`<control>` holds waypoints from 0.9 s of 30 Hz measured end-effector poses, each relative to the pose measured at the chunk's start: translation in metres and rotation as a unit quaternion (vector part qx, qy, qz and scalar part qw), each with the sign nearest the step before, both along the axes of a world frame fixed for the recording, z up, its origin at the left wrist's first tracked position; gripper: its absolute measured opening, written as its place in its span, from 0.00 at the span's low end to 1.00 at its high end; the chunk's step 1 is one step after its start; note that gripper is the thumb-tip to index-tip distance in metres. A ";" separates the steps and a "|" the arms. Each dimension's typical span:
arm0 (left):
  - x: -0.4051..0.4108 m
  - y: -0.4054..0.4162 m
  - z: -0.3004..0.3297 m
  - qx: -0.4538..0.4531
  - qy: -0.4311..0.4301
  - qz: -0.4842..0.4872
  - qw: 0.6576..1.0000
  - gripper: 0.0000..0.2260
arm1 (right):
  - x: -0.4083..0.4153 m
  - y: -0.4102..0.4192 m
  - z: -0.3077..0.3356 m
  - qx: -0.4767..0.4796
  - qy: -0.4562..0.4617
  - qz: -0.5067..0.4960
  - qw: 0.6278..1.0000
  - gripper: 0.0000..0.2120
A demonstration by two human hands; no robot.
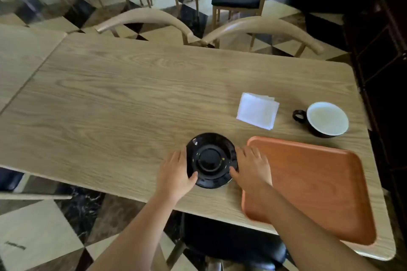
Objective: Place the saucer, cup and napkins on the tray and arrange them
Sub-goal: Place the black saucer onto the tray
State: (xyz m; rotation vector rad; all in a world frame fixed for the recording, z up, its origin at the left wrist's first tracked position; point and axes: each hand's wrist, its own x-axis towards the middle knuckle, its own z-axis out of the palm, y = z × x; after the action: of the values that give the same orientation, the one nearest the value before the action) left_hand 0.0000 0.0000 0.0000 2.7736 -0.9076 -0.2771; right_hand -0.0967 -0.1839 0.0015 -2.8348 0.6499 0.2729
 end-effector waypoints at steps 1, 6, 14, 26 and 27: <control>0.002 0.000 -0.002 -0.013 0.020 0.007 1.000 0.33 | 0.001 0.001 0.000 0.017 -0.003 -0.005 1.000 0.21; 0.001 -0.002 -0.009 -0.113 0.124 0.067 0.984 0.32 | 0.007 0.004 0.003 0.073 -0.007 -0.043 0.996 0.15; -0.007 -0.005 0.008 -0.280 0.302 0.174 0.895 0.26 | 0.002 -0.003 0.015 0.260 -0.119 -0.182 0.941 0.15; -0.019 -0.094 0.022 -0.314 0.381 0.106 0.863 0.16 | -0.083 -0.081 0.013 0.385 -0.288 -0.350 0.804 0.26; -0.020 -0.100 0.019 -0.306 0.381 0.100 0.867 0.17 | -0.089 -0.087 0.010 0.391 -0.290 -0.355 0.798 0.24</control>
State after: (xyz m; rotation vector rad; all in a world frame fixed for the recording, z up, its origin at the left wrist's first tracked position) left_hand -0.0200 -0.1004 0.0191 1.8775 -0.3890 -0.8087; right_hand -0.1856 -0.2705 0.0119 -1.5900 1.0615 -0.3736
